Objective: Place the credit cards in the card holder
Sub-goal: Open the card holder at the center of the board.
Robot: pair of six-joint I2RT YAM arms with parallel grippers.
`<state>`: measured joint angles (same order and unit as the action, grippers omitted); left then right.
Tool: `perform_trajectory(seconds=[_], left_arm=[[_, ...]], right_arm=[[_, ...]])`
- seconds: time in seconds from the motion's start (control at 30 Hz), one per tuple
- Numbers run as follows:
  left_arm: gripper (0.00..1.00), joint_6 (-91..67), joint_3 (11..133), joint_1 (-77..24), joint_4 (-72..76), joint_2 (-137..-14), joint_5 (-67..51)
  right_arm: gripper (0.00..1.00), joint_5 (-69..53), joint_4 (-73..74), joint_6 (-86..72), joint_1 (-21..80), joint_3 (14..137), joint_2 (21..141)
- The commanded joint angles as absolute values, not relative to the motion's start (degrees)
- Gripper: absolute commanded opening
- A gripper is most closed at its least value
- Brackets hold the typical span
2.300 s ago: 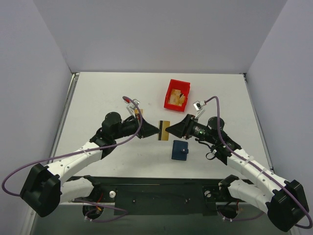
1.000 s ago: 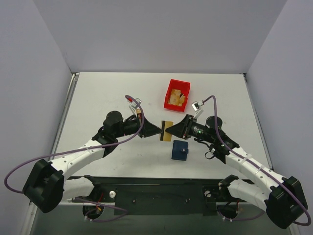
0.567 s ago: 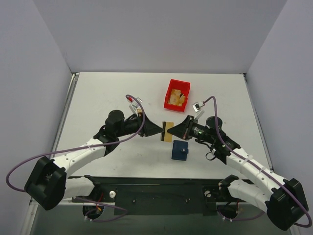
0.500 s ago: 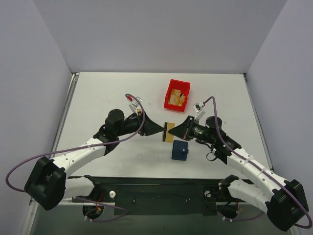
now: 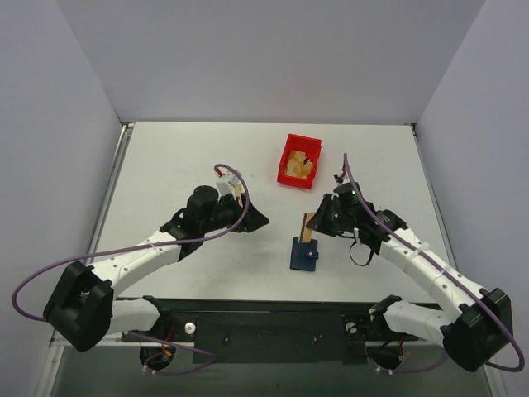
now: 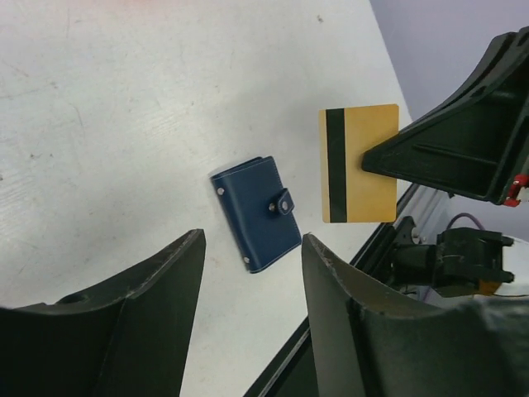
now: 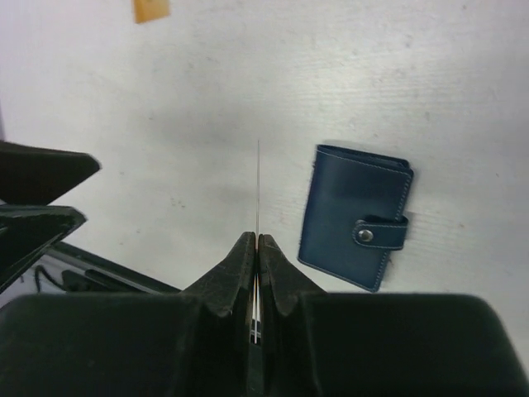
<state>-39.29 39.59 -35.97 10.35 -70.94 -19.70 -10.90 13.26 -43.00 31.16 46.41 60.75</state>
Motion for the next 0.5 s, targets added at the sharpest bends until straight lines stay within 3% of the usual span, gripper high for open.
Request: perform_trajectory(seconds=[0.0, 0.47], left_arm=[[0.58, -34.98, 38.93, -38.23, 9.93, -73.12, -16.00], [0.50, -34.63, 40.52, -44.91, 10.28, -77.70, -12.48]], right_arm=[[0.00, -6.86, 21.44, -44.03, 32.52, 47.90, 66.60], [0.00, 6.05, 25.22, -44.73, 41.40, 52.29, 77.43]])
